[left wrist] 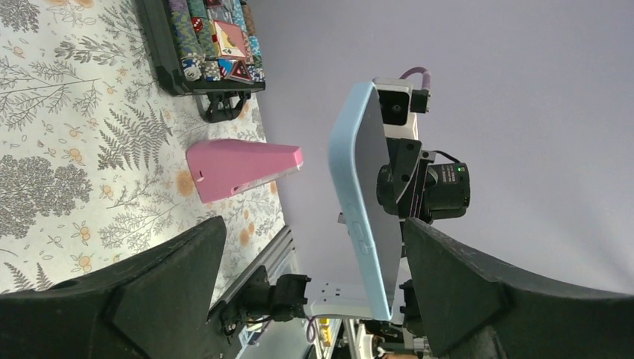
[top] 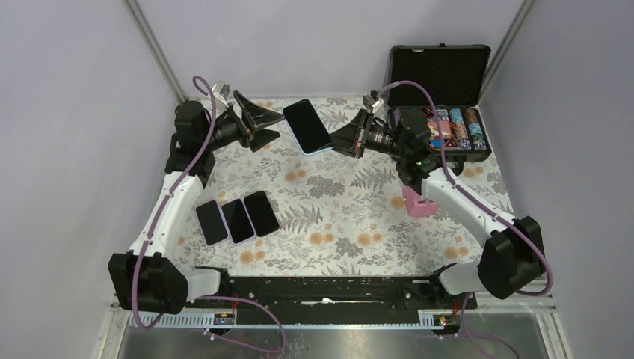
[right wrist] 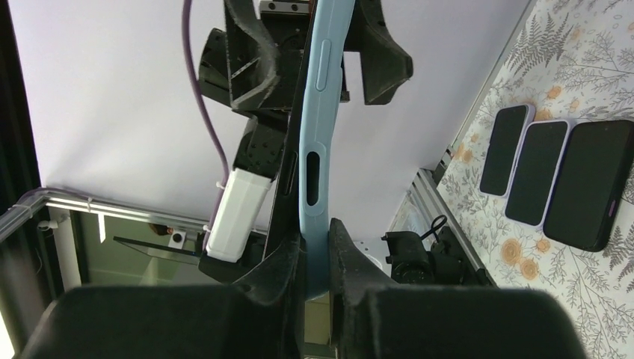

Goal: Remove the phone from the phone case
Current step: Remove the phone case from the phone.

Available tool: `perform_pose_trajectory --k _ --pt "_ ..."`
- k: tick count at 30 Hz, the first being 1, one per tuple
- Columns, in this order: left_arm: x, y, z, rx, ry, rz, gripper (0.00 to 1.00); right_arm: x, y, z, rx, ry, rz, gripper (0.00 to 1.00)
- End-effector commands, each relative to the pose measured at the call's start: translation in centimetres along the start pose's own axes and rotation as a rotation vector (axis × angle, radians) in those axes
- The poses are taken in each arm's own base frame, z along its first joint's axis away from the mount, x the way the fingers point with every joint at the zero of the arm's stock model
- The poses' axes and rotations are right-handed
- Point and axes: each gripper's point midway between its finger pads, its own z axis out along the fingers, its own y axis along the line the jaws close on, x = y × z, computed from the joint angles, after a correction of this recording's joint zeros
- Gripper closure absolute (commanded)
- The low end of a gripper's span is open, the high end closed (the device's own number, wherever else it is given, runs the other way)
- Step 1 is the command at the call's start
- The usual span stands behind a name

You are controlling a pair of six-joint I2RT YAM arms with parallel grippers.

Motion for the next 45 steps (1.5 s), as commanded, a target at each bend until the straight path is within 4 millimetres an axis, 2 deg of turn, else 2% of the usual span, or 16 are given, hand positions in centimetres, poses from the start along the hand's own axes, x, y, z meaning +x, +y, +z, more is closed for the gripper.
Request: perform_pose_trajectory --k 1,6,9,12,13,15,18,24,27,30,33,35,38,40,45 --pt "-0.4 -1.3 0.0 0.083 -0.018 0.016 0.11 -0.2 5.1 -0.5 -0.145 0.015 -0.108 1.00" --pt "-0.2 -2.0 0.4 0.142 0.013 -0.007 0.12 0.7 5.3 -0.5 -0.158 0.087 -0.083 1.00" --pt "0.1 -2.4 0.6 0.170 0.042 -0.021 0.18 1.2 5.0 -0.4 -0.155 0.139 -0.066 1.00" --pt "0.7 -2.4 0.8 0.190 0.079 -0.048 0.38 1.5 4.4 -0.3 -0.138 0.168 -0.061 1.00" --pt "1.0 -2.3 0.8 0.190 0.095 -0.058 0.48 1.6 4.2 -0.3 -0.132 0.178 -0.058 1.00" --pt "1.6 -2.0 0.7 0.187 0.120 -0.074 0.61 1.6 3.9 -0.2 -0.125 0.186 -0.055 1.00" --pt "2.3 -1.7 0.6 0.184 0.154 -0.080 0.77 1.8 3.5 -0.1 -0.114 0.212 -0.058 1.00" --pt "2.7 -1.5 0.4 0.175 0.170 -0.069 1.00 2.1 2.8 -0.1 -0.095 0.249 -0.049 1.00" --pt "2.7 -1.7 0.3 0.181 0.162 -0.073 1.00 1.8 2.2 -0.1 -0.081 0.227 -0.036 0.98" --pt "2.4 -2.2 0.2 0.190 0.141 -0.131 1.00 0.2 1.5 -0.2 -0.054 0.120 -0.013 0.74" --pt "1.3 -3.3 0.2 0.240 0.083 -0.225 1.00 -0.8 1.5 -0.4 -0.043 0.030 -0.016 0.59" --pt "0.5 -4.8 -0.2 0.310 0.046 -0.256 1.00 -1.6 1.3 -0.6 -0.028 -0.035 -0.019 0.52" --pt "-0.1 -6.4 -0.7 0.361 0.009 -0.235 1.00 -3.4 1.1 -1.1 -0.004 -0.140 -0.012 0.48" --pt "-0.4 -6.2 -0.7 0.328 -0.030 -0.239 1.00 -5.0 1.1 -1.6 0.001 -0.215 -0.001 0.45" --pt "-1.4 -5.3 -0.9 0.240 -0.151 -0.180 1.00 -9.0 3.7 -2.9 -0.151 -0.323 -0.002 0.39"
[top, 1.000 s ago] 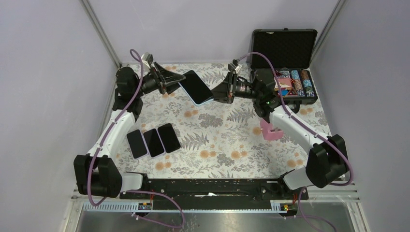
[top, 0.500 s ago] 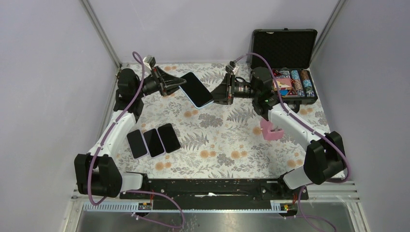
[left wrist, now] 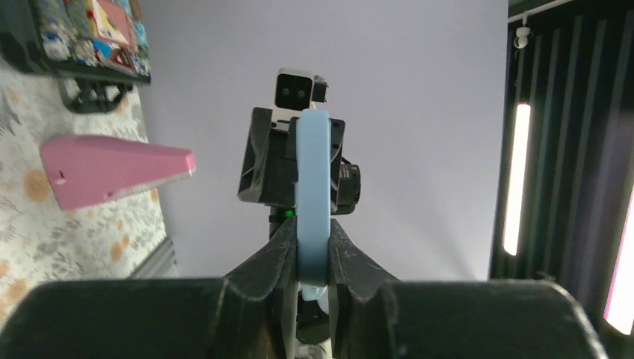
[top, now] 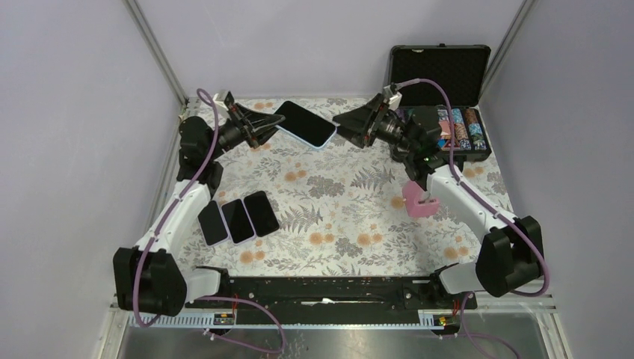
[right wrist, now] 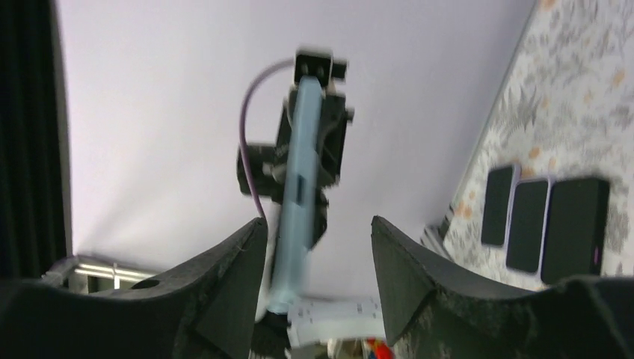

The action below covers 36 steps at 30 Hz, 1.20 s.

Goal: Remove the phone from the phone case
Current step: Remove the phone case from the phone.

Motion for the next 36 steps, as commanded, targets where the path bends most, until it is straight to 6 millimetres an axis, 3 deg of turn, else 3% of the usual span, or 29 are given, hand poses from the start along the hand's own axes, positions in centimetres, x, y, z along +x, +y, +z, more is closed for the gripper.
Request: perform_pose_trajectory --k 1,5,11,15,21,25,28,36 --pt "-1.0 -3.5 -0.9 0.050 -0.142 0.144 1.00 -5.3 5.1 -1.2 -0.215 -0.174 -0.020 0.38" --pt "-2.0 -3.5 -0.9 0.056 -0.194 0.113 1.00 -6.3 6.4 -1.0 -0.277 -0.167 -0.071 0.33" --pt "-3.4 -4.7 -0.8 0.058 -0.276 0.099 1.00 -6.1 4.9 -0.8 -0.197 -0.170 -0.093 0.26" --pt "-4.6 -4.4 -1.1 0.014 -0.358 0.084 1.00 -5.6 4.8 -0.9 -0.160 -0.158 -0.123 0.23" --pt "-6.3 -3.6 -1.7 -0.058 -0.479 0.087 1.00 -2.8 4.8 -0.7 -0.086 -0.087 -0.192 0.23" --pt "-6.1 -4.0 -1.7 -0.022 -0.479 0.044 1.00 1.6 5.6 1.0 -0.095 0.000 -0.193 0.25" --pt "-5.4 -4.1 -1.3 -0.038 -0.430 0.032 1.00 3.7 5.5 1.9 -0.067 0.033 -0.193 0.28" --pt "-4.6 -6.2 -0.9 0.040 -0.376 -0.005 1.00 3.4 3.8 2.1 0.000 -0.043 -0.140 0.28"
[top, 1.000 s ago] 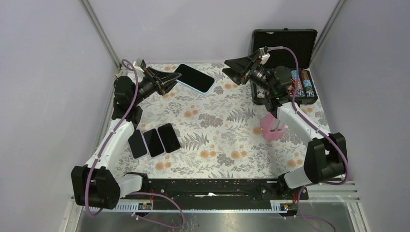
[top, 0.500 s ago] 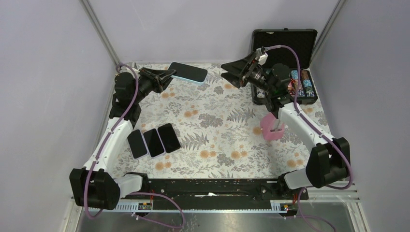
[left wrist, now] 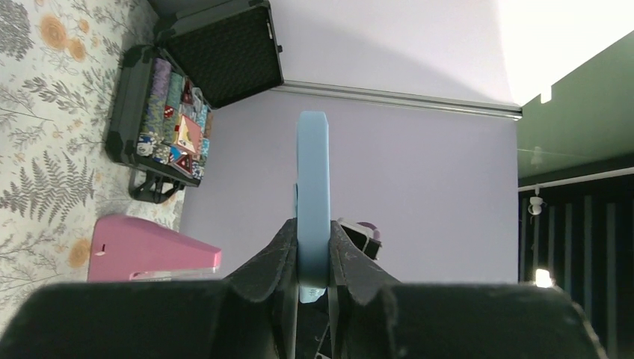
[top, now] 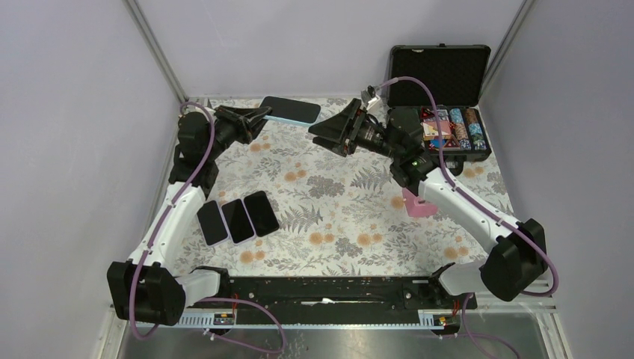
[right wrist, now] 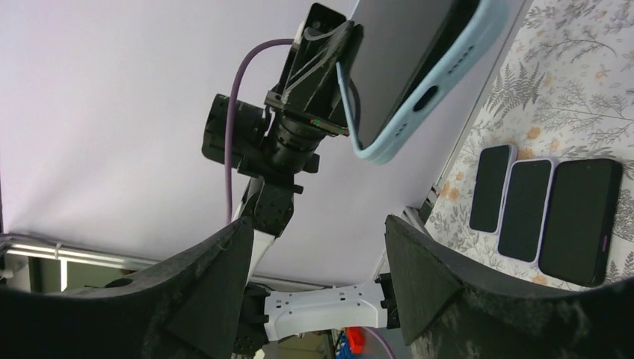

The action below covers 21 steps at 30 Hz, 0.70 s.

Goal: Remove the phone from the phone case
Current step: Remove the phone case from the phone.

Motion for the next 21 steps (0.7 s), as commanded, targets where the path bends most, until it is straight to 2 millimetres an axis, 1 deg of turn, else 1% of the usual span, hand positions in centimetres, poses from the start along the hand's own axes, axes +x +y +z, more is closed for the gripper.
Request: perform_pose_trajectory --k 1,5,6,8,11,13,14,16,17,20,21 --pt "1.7 -7.7 -1.7 0.201 0.051 0.014 1.00 -1.7 1.4 -0.7 -0.011 -0.105 -0.044 0.29" --pt "2.1 -7.4 -2.2 0.175 0.058 -0.043 1.00 -2.7 2.4 0.0 -0.053 -0.140 -0.069 0.30" --pt "2.1 -7.2 -2.3 0.171 0.060 -0.064 1.00 -3.0 2.7 0.3 -0.067 -0.144 -0.071 0.32" --pt "2.3 -7.2 -2.5 0.173 0.066 -0.089 1.00 -3.5 3.2 0.8 -0.092 -0.154 -0.063 0.40" --pt "2.6 -7.3 -2.3 0.179 0.099 -0.110 1.00 -3.8 4.4 1.2 -0.154 -0.174 -0.082 0.49" --pt "2.9 -7.8 -2.4 0.207 0.122 -0.122 1.00 -3.8 4.7 1.3 -0.176 -0.184 -0.087 0.55" --pt "2.9 -8.0 -2.4 0.210 0.127 -0.129 1.00 -3.7 4.4 1.4 -0.173 -0.183 -0.081 0.56" --pt "3.0 -8.2 -2.4 0.212 0.131 -0.123 1.00 -3.8 4.0 1.5 -0.176 -0.191 -0.067 0.56" --pt "3.0 -8.2 -2.4 0.206 0.132 -0.121 1.00 -3.8 4.0 1.4 -0.187 -0.197 -0.060 0.55" --pt "3.1 -8.1 -2.5 0.206 0.131 -0.119 1.00 -4.0 4.1 1.4 -0.208 -0.207 -0.034 0.43" --pt "3.1 -8.0 -2.5 0.205 0.131 -0.116 1.00 -4.1 4.3 1.5 -0.218 -0.211 -0.025 0.41"
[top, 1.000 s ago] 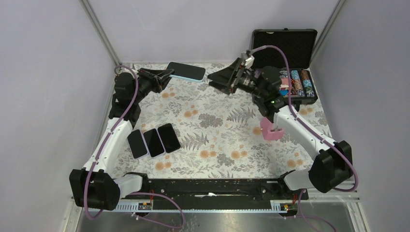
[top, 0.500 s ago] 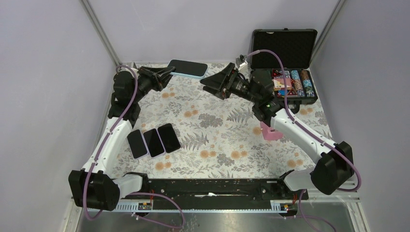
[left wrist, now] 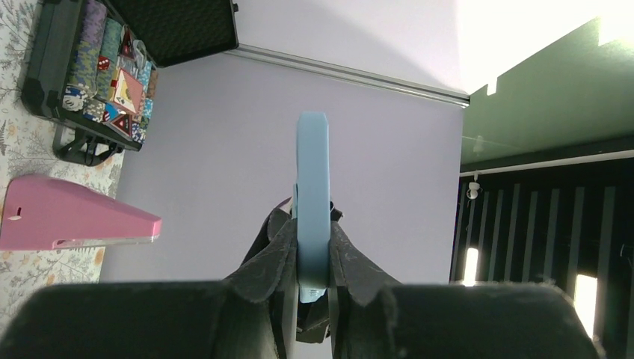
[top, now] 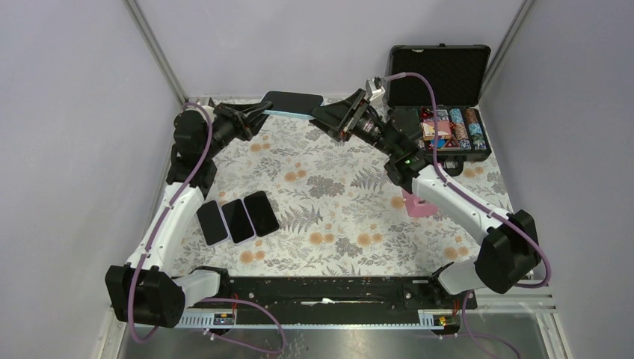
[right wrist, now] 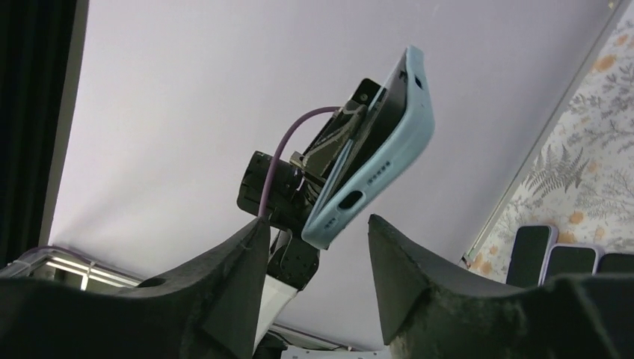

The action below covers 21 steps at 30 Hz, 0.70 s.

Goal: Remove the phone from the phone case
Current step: Remove the phone case from the phone.

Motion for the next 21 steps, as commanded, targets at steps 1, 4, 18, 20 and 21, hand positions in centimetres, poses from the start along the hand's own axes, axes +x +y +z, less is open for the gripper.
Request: perform_pose_trajectory --k 1,4,18,20,21 --pt "2.4 -4.7 -1.3 0.147 0.063 0.048 1.00 -0.9 2.1 0.4 -0.103 -0.053 0.013 0.40" --pt "2.4 -4.6 -1.4 0.148 0.065 0.048 1.00 -0.8 2.0 0.6 -0.092 -0.041 0.030 0.42" --pt "2.0 -2.6 -1.1 0.068 0.067 -0.074 1.00 1.1 3.0 -0.3 -0.231 0.019 -0.092 0.84" --pt "2.1 -2.0 -1.1 0.048 0.094 -0.164 1.00 1.6 3.7 -0.6 -0.294 0.044 -0.102 0.89" --pt "2.3 -1.6 -1.1 0.050 0.114 -0.222 1.00 1.8 4.1 -0.8 -0.329 0.053 -0.120 0.90"
